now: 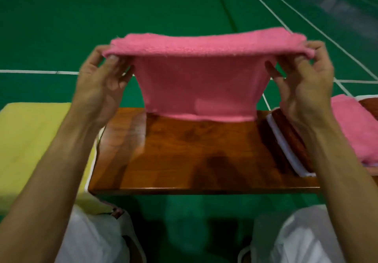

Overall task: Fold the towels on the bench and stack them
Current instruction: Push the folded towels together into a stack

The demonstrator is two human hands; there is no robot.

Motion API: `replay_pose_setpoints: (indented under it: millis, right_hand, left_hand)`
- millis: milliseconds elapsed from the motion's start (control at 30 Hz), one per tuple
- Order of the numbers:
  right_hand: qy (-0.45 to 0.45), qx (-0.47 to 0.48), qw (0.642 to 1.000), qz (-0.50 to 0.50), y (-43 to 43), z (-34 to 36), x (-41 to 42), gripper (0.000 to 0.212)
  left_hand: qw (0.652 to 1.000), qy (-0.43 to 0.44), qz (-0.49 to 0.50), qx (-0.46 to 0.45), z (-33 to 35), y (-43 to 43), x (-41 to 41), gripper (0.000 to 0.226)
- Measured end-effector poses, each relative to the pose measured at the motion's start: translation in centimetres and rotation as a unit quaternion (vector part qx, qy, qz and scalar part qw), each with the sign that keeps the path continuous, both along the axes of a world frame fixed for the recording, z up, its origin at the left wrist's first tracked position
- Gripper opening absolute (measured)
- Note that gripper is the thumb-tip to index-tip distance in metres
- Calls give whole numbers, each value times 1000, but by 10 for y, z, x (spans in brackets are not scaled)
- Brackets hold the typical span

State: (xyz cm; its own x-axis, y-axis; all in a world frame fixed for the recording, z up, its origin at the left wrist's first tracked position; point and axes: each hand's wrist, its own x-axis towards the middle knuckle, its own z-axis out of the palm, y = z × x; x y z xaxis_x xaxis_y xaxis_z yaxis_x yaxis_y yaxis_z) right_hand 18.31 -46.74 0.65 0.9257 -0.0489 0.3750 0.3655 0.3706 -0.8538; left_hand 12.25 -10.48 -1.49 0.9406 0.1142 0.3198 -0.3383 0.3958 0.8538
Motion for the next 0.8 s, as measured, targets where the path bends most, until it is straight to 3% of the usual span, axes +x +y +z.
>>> replay_pose_setpoints:
  millis: [100,200,267,333,433,600,700,800]
  right_hand:
    - [-28,-16,999,16,-8,4,-14,19]
    - [-5,-46,999,9,-10,-15,-27,18]
    - [52,-91,994,-17,-13,-35,-34,21]
    - [124,-185,974,-35,-18,-52,-44,26]
    - [183,-371,910,35,-27,-66,-58,17]
    - [199,-611,747,171,-35,-69,-62,15]
    - [234,-668,664,240,-36,-71,-63,18]
    - [265,-678,622,288,-37,-68,-62,21]
  left_hand:
    - [999,-16,-14,24,1,12,-18,11]
    - [996,42,33,71,-19,12,-42,22]
    - [978,104,97,154,-36,11,-58,13]
    - [938,172,115,279,-47,11,-70,3]
    - [879,280,27,386,-52,13,-82,8]
    - [794,362,-109,476,-58,25,-88,8]
    - [750,366,-187,518,-59,28,-89,11]
    - [715,374,-236,542,-57,27,-87,9]
